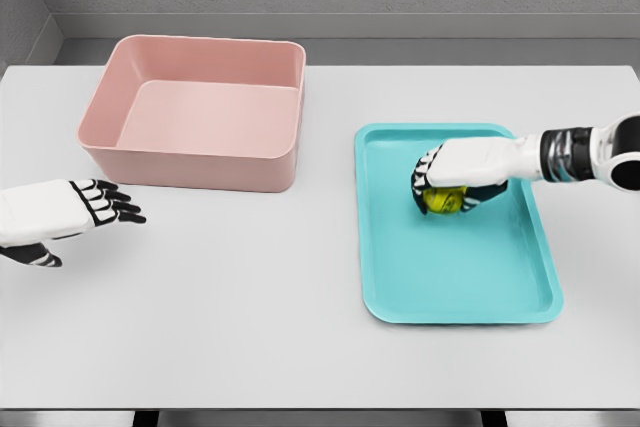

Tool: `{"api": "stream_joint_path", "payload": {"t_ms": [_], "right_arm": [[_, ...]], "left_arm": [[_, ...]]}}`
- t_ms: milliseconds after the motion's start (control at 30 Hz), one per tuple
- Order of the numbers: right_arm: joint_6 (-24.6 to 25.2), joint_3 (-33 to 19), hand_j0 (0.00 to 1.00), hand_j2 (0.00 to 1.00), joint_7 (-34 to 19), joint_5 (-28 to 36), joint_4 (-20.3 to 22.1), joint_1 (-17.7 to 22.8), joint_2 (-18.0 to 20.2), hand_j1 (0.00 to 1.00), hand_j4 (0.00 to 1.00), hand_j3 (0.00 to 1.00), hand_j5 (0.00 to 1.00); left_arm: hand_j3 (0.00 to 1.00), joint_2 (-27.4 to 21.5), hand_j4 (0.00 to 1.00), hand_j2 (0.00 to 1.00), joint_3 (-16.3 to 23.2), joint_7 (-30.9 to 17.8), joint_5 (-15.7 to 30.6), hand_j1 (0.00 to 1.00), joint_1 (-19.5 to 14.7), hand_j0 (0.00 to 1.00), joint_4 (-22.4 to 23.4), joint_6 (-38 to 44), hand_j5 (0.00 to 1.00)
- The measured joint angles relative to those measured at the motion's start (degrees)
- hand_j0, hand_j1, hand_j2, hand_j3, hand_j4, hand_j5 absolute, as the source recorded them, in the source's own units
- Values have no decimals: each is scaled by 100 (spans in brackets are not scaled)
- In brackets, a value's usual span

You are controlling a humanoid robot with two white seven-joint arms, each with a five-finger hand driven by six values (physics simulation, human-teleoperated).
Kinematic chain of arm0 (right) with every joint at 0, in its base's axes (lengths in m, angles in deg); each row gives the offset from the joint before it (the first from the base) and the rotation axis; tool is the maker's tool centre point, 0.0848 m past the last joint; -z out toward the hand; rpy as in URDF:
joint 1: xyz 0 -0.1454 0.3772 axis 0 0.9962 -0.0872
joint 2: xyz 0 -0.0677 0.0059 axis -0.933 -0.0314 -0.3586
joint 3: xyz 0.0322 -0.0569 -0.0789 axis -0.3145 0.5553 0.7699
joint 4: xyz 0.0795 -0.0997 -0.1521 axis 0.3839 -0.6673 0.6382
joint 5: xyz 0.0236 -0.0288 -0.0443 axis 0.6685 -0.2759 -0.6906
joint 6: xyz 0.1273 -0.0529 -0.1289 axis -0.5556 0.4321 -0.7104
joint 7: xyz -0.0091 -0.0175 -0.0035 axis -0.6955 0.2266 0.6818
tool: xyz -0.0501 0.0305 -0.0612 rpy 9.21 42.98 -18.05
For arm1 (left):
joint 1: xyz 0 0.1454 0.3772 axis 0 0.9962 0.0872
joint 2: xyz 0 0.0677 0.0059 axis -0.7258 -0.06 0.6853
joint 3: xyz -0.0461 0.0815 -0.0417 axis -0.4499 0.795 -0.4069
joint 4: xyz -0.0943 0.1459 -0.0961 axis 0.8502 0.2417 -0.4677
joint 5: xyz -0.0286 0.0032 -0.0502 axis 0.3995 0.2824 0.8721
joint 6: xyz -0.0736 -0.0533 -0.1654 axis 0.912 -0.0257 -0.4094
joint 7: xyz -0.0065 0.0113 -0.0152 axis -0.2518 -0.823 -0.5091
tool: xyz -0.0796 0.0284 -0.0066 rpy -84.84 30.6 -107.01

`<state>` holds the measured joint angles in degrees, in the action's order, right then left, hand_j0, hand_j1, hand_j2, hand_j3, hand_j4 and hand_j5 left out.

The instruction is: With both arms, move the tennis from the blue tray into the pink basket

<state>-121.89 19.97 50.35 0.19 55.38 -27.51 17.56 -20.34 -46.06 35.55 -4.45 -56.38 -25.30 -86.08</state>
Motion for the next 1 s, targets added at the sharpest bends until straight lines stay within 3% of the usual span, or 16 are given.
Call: {"api": "stream_joint_path", "payload": {"t_ms": [167, 433, 1000], "right_arm": [[0, -92, 39, 39, -1, 1, 377, 0, 19, 39, 39, 39, 39], [-1, -98, 39, 39, -1, -5, 874, -97, -104, 39, 39, 39, 39], [-8, -20, 34, 34, -7, -95, 992, -132, -1454, 34, 34, 34, 34]], "left_arm": [[100, -26, 100, 100, 19, 3, 277, 100, 79, 100, 45, 0, 100], [100, -54, 100, 100, 20, 3, 343, 100, 79, 100, 55, 0, 100], [100, -284, 100, 100, 15, 3, 442, 100, 185, 100, 139, 0, 100]]}}
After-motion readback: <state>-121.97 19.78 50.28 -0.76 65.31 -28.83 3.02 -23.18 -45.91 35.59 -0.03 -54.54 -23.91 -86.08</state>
